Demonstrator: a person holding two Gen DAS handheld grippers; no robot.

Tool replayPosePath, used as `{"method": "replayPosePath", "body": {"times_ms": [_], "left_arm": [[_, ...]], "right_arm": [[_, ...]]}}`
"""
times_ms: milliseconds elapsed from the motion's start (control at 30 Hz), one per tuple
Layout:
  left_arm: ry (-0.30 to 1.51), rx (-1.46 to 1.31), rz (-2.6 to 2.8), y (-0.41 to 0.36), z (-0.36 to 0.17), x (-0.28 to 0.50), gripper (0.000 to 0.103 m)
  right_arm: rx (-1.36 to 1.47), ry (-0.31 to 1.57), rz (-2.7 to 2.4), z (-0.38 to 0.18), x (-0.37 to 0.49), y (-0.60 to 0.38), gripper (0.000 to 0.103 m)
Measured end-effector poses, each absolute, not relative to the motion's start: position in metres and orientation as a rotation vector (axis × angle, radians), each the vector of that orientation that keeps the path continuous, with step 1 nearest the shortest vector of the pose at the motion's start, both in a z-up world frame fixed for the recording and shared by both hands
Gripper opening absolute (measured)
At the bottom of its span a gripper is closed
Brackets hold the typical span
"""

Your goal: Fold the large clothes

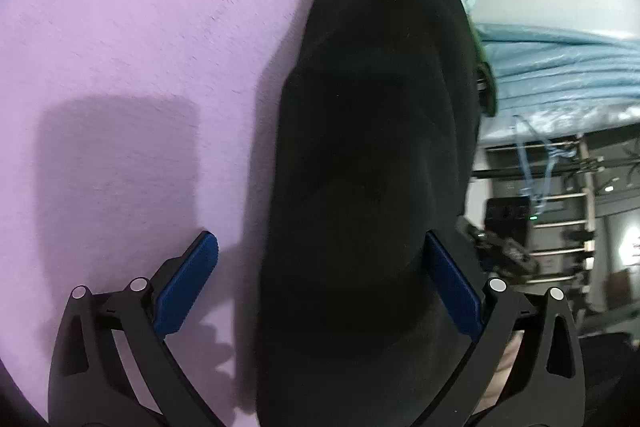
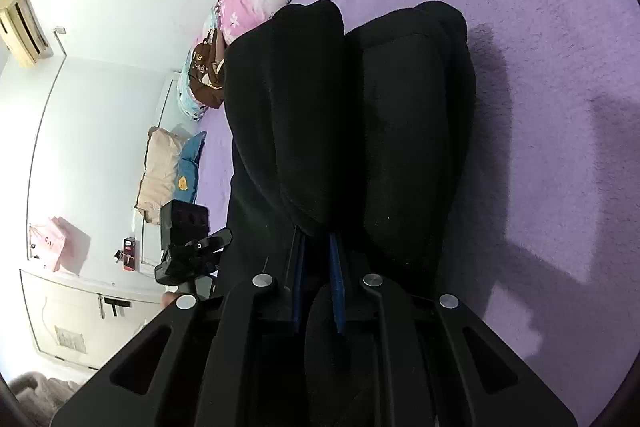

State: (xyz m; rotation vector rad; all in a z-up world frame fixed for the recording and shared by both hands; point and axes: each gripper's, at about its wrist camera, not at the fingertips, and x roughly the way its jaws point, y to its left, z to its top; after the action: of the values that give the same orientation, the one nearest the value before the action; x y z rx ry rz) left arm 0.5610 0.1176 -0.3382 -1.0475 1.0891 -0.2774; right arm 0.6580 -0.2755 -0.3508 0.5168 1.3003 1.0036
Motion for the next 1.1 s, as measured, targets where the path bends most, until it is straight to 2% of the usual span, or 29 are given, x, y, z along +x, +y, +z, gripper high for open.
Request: {"method": "replayPosePath", "body": {"times_ms": [133, 200, 300, 367, 467, 567, 700, 967, 1100], "left_arm": [[1.112, -1.167, -0.425, 0.106, -0.354, 0.568, 0.097], [1.133, -1.120, -0.444, 0.095, -0.354, 0.576, 0.097], [1.165, -1.117, -0.459, 0.089, -0.356, 0.584, 0.097], [1.173, -1.125, -0.478, 0.089, -0.358, 0.587, 0.097], [1.172, -1.175, -0.522, 0.095, -0.363, 0.590, 0.097], [1.178, -1.177, -0.561, 0.099, -0.364, 0.589, 0.097], [1.193, -1.172, -0.582, 0.094, -0.365, 0.593, 0.097], [1.240, -1.180, -0.630, 0.090, -0.367, 0.604, 0.097], [1.229, -1.164, -0.654, 0.089, -0.368, 0.604, 0.097]], "right_arm": [[0.535, 1.299, 0.990, -0.353, 0.657, -0.278, 0.021], [0.541, 1.298, 0.990, -0.354, 0.656, -0.278, 0.023], [0.537, 1.286, 0.984, -0.348, 0.655, -0.282, 0.045], [0.556, 1.244, 0.996, -0.335, 0.651, -0.293, 0.077], [0.556, 1.168, 0.988, -0.311, 0.645, -0.319, 0.091], [0.534, 1.159, 0.950, -0.306, 0.644, -0.342, 0.095], [0.528, 1.266, 0.952, -0.332, 0.646, -0.349, 0.095], [0.536, 1.375, 1.096, -0.372, 0.643, -0.309, 0.097], [0.641, 1.391, 1.166, -0.379, 0.651, -0.290, 0.098]]}}
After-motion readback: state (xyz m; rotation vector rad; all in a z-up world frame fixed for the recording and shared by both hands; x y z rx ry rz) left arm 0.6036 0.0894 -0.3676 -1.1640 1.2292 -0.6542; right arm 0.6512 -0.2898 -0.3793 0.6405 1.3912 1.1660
